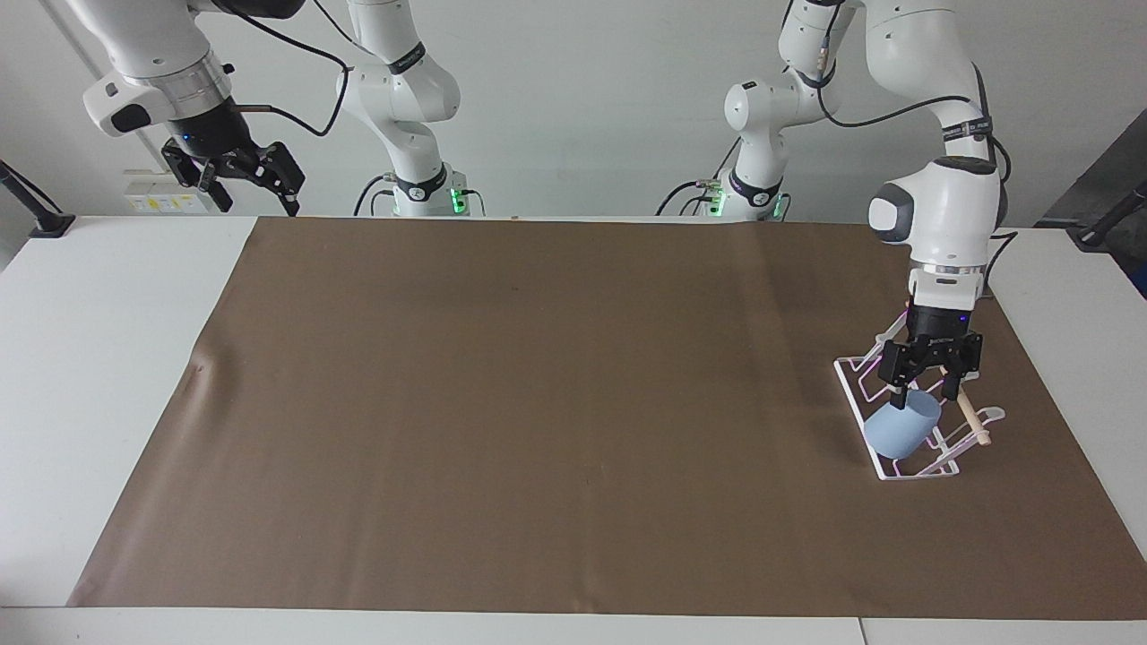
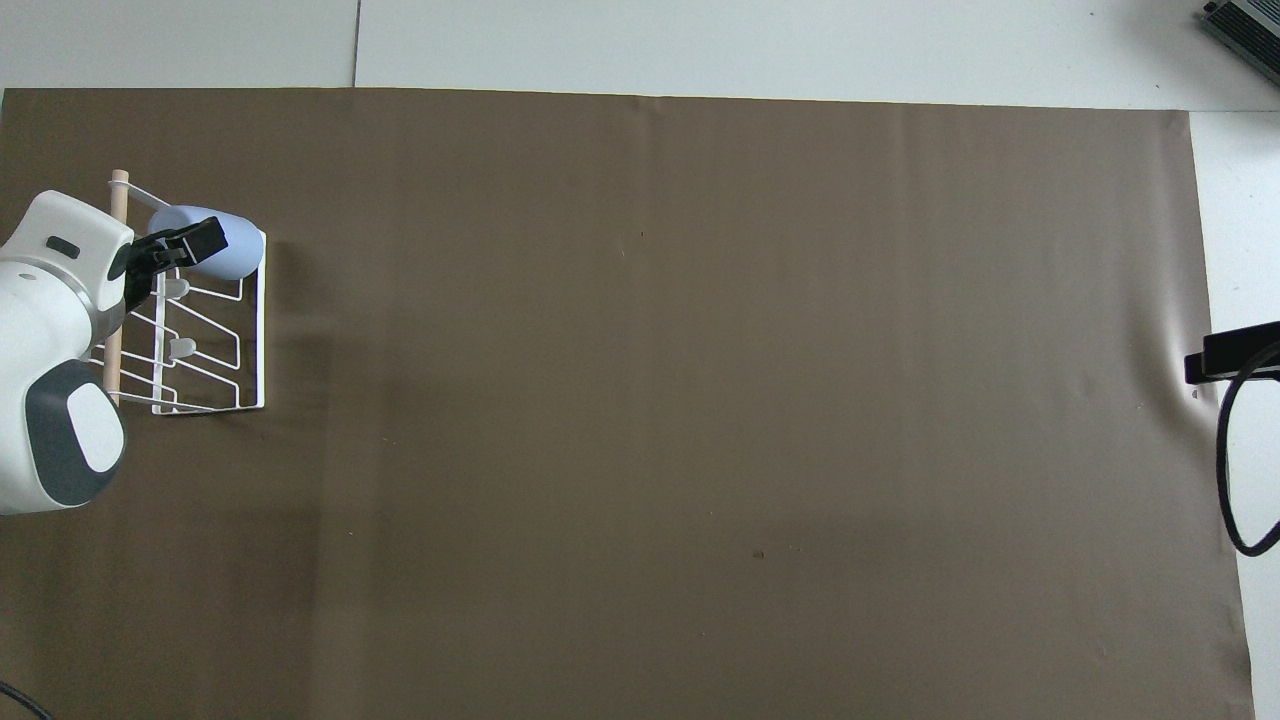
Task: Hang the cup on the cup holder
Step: 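Lower the cup onto a rack hook with the left gripper, then open the left gripper and draw it back from the rack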
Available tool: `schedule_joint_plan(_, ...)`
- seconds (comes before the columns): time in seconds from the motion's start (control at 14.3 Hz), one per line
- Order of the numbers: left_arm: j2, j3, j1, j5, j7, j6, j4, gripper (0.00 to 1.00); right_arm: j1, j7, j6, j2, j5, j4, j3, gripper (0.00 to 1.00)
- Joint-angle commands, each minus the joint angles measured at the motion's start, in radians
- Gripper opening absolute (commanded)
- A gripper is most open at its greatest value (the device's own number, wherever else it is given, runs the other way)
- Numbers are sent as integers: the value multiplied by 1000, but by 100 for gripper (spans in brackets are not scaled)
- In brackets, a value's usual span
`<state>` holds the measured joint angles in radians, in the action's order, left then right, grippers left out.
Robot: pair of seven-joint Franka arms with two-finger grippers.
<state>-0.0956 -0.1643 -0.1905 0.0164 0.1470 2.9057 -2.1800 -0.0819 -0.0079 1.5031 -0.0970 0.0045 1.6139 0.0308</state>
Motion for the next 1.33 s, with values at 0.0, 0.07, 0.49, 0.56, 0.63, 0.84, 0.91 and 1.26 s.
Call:
schedule_joint_plan(0.0, 16, 0, -1, 22, 5, -29, -1, 100, -5, 17, 22, -26, 15, 32, 0, 100)
schedule_joint_plan(0.07, 16, 0, -1, 22, 5, -29, 0, 100, -5, 17, 23, -24, 15, 32, 0, 100)
schedule_joint_plan(0.49, 16, -3, 5, 22, 5, -52, 19, 100, -5, 17, 25, -26, 15, 32, 0, 100)
schedule_joint_plan(0.56, 19, -4, 6, 22, 5, -71, 26, 100, -5, 17, 25, -24, 15, 32, 0, 100)
schedule_joint_plan(0.63, 23, -6, 16, 22, 5, -98, 37, 100, -5, 17, 26, -26, 15, 32, 0, 100)
schedule_joint_plan(0.84, 45, -6, 34, 22, -1, -209, 78, 100, -5, 17, 26, -24, 15, 32, 0, 100)
schedule_joint_plan(0.91, 57, -8, 37, 22, -3, -248, 91, 100, -5, 17, 26, -24, 15, 32, 0, 100)
schedule_joint_plan(1.26, 99, -11, 88, 23, -6, -532, 209, 100, -5, 17, 26, -26, 15, 32, 0, 100)
